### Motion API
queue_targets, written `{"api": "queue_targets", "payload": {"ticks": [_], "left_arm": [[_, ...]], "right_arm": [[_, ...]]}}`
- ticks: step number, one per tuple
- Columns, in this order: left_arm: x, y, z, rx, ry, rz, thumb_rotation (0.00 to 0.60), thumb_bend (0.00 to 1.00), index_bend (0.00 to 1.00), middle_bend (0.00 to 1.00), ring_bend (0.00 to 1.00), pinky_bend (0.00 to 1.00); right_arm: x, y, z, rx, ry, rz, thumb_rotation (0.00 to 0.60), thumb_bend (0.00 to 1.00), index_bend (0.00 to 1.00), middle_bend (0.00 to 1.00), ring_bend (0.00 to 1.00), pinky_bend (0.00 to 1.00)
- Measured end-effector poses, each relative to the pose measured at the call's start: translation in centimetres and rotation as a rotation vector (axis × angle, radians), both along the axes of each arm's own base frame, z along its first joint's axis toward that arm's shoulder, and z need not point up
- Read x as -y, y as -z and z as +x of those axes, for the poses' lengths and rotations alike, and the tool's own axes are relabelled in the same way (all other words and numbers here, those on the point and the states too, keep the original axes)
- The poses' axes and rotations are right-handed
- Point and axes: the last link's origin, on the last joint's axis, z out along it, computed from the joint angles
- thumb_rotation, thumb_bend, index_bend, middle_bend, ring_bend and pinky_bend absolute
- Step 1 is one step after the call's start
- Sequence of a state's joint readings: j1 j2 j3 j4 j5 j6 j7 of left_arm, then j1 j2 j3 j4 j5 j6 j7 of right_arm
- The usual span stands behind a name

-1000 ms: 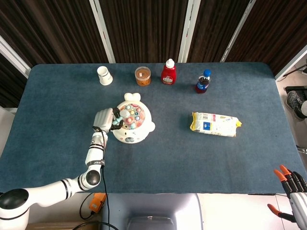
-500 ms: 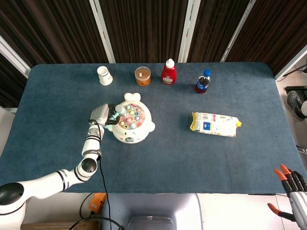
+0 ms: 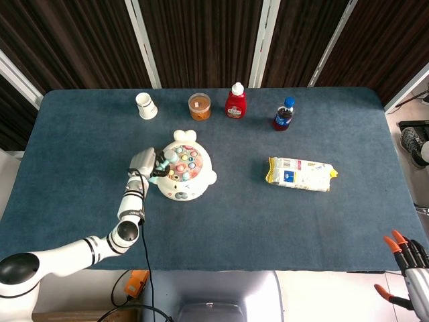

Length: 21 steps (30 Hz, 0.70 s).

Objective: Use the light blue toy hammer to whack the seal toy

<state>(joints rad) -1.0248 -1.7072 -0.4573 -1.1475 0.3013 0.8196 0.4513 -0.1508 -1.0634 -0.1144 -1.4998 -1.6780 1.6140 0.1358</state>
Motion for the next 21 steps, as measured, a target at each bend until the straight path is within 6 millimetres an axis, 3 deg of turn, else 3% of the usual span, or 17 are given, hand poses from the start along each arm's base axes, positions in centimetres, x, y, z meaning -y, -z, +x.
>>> {"api": "queue_targets", "payload": {"ticks": [12, 21], "left_arm": [[-0.2, 0.1, -0.4, -0.004, -0.030, -0.027, 0.600, 0.80, 0.73, 0.93, 0.78, 1.00], [-0.1, -1.5, 0.3, 0.034, -0.015, -0.014, 0.600, 0.80, 0.73, 0.93, 0.78, 1.00]], "right_arm": [[0.1, 0.0, 0.0, -0.001, -0.002, 0.000, 0.600, 0.17, 0.02, 0.04, 0.00, 0.06], [0.2, 0.1, 0.1, -0.002, -0.005, 0.001, 0.600, 0.17, 0.02, 0.04, 0.00, 0.06]]}}
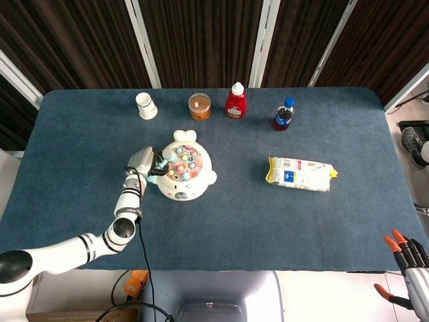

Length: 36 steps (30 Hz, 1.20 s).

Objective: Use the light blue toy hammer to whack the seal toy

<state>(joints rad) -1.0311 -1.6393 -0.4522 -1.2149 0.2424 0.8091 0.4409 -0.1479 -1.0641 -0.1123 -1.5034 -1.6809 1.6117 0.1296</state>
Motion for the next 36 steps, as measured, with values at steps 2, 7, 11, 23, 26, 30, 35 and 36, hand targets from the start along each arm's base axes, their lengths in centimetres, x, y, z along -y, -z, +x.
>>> {"api": "queue_targets", "payload": {"ticks": [2, 7, 11, 23, 26, 30, 35, 36], "left_arm": [[0.3, -0.5, 0.3, 0.010, 0.011, 0.001, 0.600, 0.80, 0.73, 0.93, 0.78, 1.00], [2.2, -2.2, 0.9, 0.043, 0.055, -0.019, 0.600, 0.80, 0.73, 0.93, 0.78, 1.00], [4.8, -3.4, 0.7, 0.050, 0.102, -0.050, 0.600, 0.80, 0.73, 0.93, 0.78, 1.00], [13.1, -4.1, -4.5, 0.010, 0.155, -0.147, 0.600, 0.77, 0.73, 0.93, 0.78, 1.00], [13.7, -2.7, -5.9, -0.006, 0.150, -0.160, 0.600, 0.77, 0.73, 0.93, 0.78, 1.00], [13.1, -1.0, -7.8, -0.036, 0.137, -0.144, 0.600, 0.76, 0.73, 0.93, 0.78, 1.00], [12.3, 0.2, -8.9, -0.064, 0.138, -0.121, 0.600, 0.76, 0.73, 0.93, 0.78, 1.00], [12.1, 0.3, -9.1, -0.071, 0.138, -0.117, 0.600, 0.76, 0.73, 0.93, 0.78, 1.00]], "right_arm": [[0.0, 0.1, 0.1, -0.001, -0.003, 0.001, 0.600, 0.17, 0.02, 0.04, 0.00, 0.06], [-0.1, 0.4, 0.3, -0.007, -0.014, 0.011, 0.600, 0.17, 0.02, 0.04, 0.00, 0.06], [-0.1, 0.8, 0.5, -0.015, -0.023, 0.023, 0.600, 0.17, 0.02, 0.04, 0.00, 0.06], [-0.3, 2.0, 1.3, -0.033, -0.055, 0.061, 0.600, 0.17, 0.02, 0.04, 0.00, 0.06], [-0.5, 2.3, 1.6, -0.033, -0.066, 0.069, 0.600, 0.17, 0.02, 0.04, 0.00, 0.06], [-0.5, 2.3, 1.5, -0.032, -0.060, 0.063, 0.600, 0.17, 0.02, 0.04, 0.00, 0.06], [-0.4, 2.3, 1.4, -0.032, -0.053, 0.065, 0.600, 0.17, 0.02, 0.04, 0.00, 0.06], [-0.4, 2.3, 1.4, -0.032, -0.053, 0.066, 0.600, 0.17, 0.02, 0.04, 0.00, 0.06]]}}
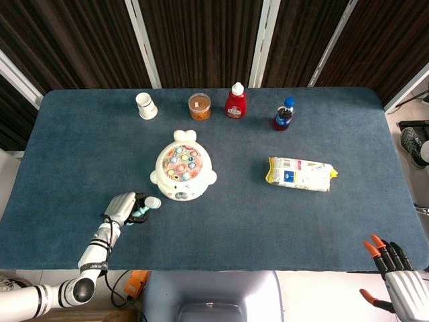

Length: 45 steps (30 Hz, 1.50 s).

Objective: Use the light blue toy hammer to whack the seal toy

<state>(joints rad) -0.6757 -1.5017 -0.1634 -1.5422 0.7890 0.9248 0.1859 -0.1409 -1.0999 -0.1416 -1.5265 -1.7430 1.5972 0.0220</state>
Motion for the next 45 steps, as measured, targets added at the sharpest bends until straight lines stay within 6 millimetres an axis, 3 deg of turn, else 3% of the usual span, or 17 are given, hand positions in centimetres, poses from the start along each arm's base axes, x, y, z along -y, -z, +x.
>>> {"api": "queue_targets", "payload": {"ticks": [12, 18, 20, 24, 27, 31, 38, 45], "left_arm": [[-1.0, 0.8, -0.6, -0.080, 0.028, 0.032, 0.600, 0.72, 0.73, 0.92, 0.77, 1.00], [-0.8, 1.2, -0.7, -0.106, 0.064, 0.033, 0.600, 0.67, 0.70, 0.86, 0.67, 0.99], [-0.7, 1.3, -0.7, -0.118, 0.085, 0.038, 0.600, 0.63, 0.66, 0.80, 0.61, 0.90], [-0.5, 1.5, -0.8, -0.137, 0.117, 0.037, 0.600, 0.55, 0.58, 0.66, 0.46, 0.63], [-0.4, 1.6, -1.0, -0.134, 0.116, 0.032, 0.600, 0.52, 0.48, 0.58, 0.38, 0.52], [-0.4, 1.6, -1.2, -0.139, 0.113, 0.030, 0.600, 0.51, 0.40, 0.50, 0.31, 0.45], [-0.3, 1.8, -1.4, -0.146, 0.112, 0.026, 0.600, 0.48, 0.33, 0.35, 0.19, 0.23], [-0.2, 1.8, -1.6, -0.155, 0.108, 0.010, 0.600, 0.47, 0.23, 0.27, 0.11, 0.14]], "right_arm": [[0.0, 0.0, 0.0, 0.001, 0.004, 0.007, 0.600, 0.17, 0.02, 0.04, 0.00, 0.06], [-0.1, -0.1, 0.0, 0.002, 0.004, 0.004, 0.600, 0.17, 0.02, 0.04, 0.00, 0.06], [0.0, 0.0, -0.1, 0.002, 0.005, 0.005, 0.600, 0.17, 0.02, 0.04, 0.00, 0.05], [0.0, -0.1, 0.0, 0.004, 0.004, 0.004, 0.600, 0.17, 0.02, 0.04, 0.00, 0.05], [0.0, -0.1, 0.0, 0.005, 0.003, 0.004, 0.600, 0.17, 0.02, 0.04, 0.00, 0.05], [0.0, -0.1, 0.0, 0.005, 0.002, 0.004, 0.600, 0.17, 0.02, 0.04, 0.00, 0.05], [0.0, -0.2, 0.0, 0.006, 0.003, 0.001, 0.600, 0.17, 0.02, 0.04, 0.00, 0.05], [0.0, -0.2, 0.0, 0.006, 0.002, 0.002, 0.600, 0.17, 0.02, 0.04, 0.00, 0.05]]}}
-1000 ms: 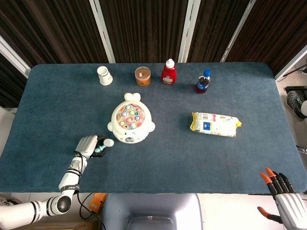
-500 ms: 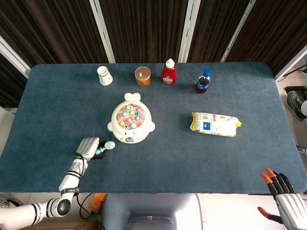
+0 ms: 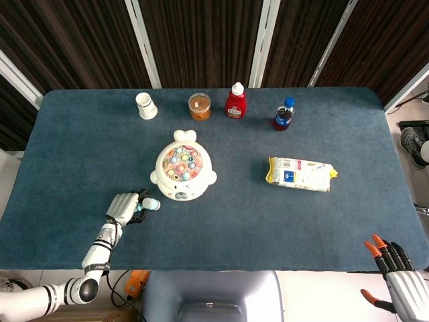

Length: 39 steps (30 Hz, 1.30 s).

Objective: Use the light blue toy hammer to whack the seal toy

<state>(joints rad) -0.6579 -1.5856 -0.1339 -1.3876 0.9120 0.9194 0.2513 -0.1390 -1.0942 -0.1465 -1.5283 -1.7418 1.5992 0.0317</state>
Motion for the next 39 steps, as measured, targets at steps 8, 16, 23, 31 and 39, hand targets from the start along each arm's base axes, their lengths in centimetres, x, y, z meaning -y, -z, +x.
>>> {"api": "queue_targets", "payload": {"ticks": [8, 16, 23, 31, 39], "left_arm": [[0.0, -0.1, -0.1, -0.003, -0.002, -0.002, 0.600, 0.46, 0.17, 0.23, 0.08, 0.10], [0.0, -0.3, 0.0, -0.007, 0.004, 0.004, 0.600, 0.44, 0.13, 0.15, 0.01, 0.01], [0.0, -0.5, 0.2, -0.006, 0.022, 0.010, 0.600, 0.42, 0.02, 0.00, 0.00, 0.00], [0.0, -1.1, 0.6, 0.022, 0.038, 0.023, 0.600, 0.41, 0.00, 0.00, 0.00, 0.00], [0.6, -2.6, 1.6, 0.045, 0.084, 0.041, 0.600, 0.41, 0.00, 0.00, 0.00, 0.00]], "right_arm": [[0.0, 0.0, 0.0, -0.001, 0.000, 0.001, 0.600, 0.17, 0.02, 0.04, 0.00, 0.05], [0.0, 0.0, 0.0, -0.001, -0.001, 0.002, 0.600, 0.17, 0.02, 0.04, 0.00, 0.05], [0.0, 0.0, 0.1, 0.001, -0.003, 0.004, 0.600, 0.17, 0.02, 0.06, 0.00, 0.01], [0.0, 0.1, 0.1, -0.001, -0.004, 0.005, 0.600, 0.17, 0.02, 0.06, 0.00, 0.01], [-0.1, 0.0, 0.1, -0.004, -0.006, -0.001, 0.600, 0.17, 0.02, 0.06, 0.00, 0.01]]}}
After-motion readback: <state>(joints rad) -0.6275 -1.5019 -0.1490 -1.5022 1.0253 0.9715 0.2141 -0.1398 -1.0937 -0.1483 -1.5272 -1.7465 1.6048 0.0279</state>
